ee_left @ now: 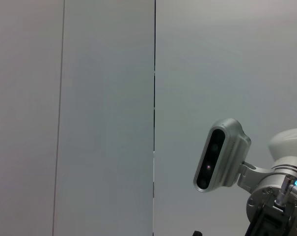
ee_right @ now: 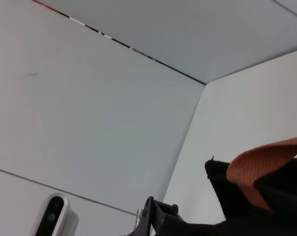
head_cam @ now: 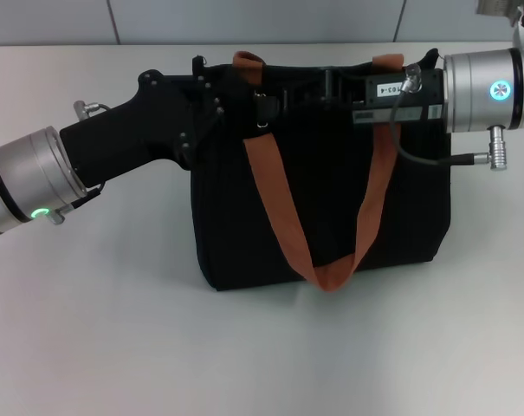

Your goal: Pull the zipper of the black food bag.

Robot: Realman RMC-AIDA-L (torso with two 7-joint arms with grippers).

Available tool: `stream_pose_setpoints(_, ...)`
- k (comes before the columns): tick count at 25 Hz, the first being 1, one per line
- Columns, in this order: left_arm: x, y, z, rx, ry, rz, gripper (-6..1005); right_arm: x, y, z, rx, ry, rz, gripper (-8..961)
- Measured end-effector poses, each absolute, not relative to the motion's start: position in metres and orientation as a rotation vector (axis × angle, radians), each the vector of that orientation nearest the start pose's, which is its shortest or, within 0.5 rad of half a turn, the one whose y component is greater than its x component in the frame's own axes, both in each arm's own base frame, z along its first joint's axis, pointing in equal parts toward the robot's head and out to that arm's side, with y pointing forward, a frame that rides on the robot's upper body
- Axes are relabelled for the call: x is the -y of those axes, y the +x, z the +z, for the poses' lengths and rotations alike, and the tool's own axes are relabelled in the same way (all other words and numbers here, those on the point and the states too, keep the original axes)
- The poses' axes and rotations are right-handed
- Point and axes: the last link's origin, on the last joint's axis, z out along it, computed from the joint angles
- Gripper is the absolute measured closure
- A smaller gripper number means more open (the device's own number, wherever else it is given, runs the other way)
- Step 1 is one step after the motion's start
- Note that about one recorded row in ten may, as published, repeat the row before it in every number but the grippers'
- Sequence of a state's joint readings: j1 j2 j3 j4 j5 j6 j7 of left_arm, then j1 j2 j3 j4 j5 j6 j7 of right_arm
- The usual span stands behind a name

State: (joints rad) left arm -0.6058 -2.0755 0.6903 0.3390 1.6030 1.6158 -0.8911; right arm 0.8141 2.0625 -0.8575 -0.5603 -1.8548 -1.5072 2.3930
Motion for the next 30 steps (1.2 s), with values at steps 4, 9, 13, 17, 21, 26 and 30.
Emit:
stream_pose_setpoints(4,-0.336,-0.221,-0.014,0.203,-2.472,-1.174,977,-0.383,0.160,-0.016,-1.783,-2.598,0.872,953)
stream_pose_setpoints(9,-0.335,-0.223,-0.012,0.218,-2.462,-1.177,977,-0.380,0.168,-0.001,-1.768,-2.542,0.875,952)
stream_pose_setpoints(13,-0.335,-0.224,-0.011,0.223,-2.460,-1.178,977,-0.376,0.174,0.010,-1.753,-2.508,0.846,952)
stream_pose_setpoints(17,-0.335,-0.224,-0.011,0.226,-2.458,-1.179,977,-0.371,0.185,0.027,-1.735,-2.445,0.791,953)
stream_pose_setpoints(21,-0.336,-0.224,-0.011,0.226,-2.456,-1.179,977,-0.363,0.194,0.041,-1.719,-2.399,0.778,953)
stream_pose_setpoints(26,-0.335,-0.225,-0.010,0.228,-2.455,-1.178,977,-0.356,0.198,0.052,-1.685,-2.383,0.774,954)
stream_pose_setpoints(30,-0.335,-0.226,-0.010,0.231,-2.452,-1.177,977,-0.352,0.201,0.066,-1.661,-2.373,0.828,949)
